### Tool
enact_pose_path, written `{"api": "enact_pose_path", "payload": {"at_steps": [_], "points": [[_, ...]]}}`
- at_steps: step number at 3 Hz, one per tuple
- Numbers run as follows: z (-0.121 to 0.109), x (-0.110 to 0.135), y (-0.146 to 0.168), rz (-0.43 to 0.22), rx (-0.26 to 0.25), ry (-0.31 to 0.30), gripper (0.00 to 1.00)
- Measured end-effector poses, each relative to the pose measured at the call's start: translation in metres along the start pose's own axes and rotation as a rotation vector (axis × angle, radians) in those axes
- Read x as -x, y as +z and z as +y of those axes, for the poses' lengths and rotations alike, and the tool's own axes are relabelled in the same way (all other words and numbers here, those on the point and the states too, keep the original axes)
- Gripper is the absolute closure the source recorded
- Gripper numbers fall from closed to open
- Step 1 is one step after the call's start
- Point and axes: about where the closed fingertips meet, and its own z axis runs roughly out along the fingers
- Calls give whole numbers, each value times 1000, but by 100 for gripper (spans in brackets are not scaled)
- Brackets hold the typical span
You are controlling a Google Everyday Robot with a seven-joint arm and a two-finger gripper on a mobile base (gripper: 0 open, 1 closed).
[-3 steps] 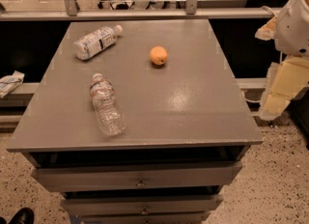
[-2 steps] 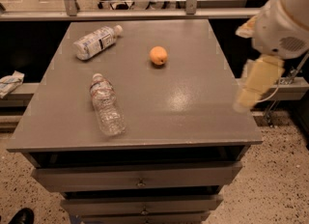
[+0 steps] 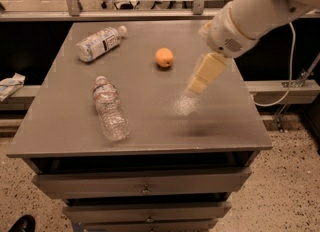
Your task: Pick orange
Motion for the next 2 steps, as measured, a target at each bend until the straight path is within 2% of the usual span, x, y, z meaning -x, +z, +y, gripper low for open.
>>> {"api": "enact_pose_path", "payload": {"at_steps": [1, 2], "points": [[-17, 37, 47, -115, 8, 34, 0], [-39, 69, 85, -197, -11, 56, 0]]}}
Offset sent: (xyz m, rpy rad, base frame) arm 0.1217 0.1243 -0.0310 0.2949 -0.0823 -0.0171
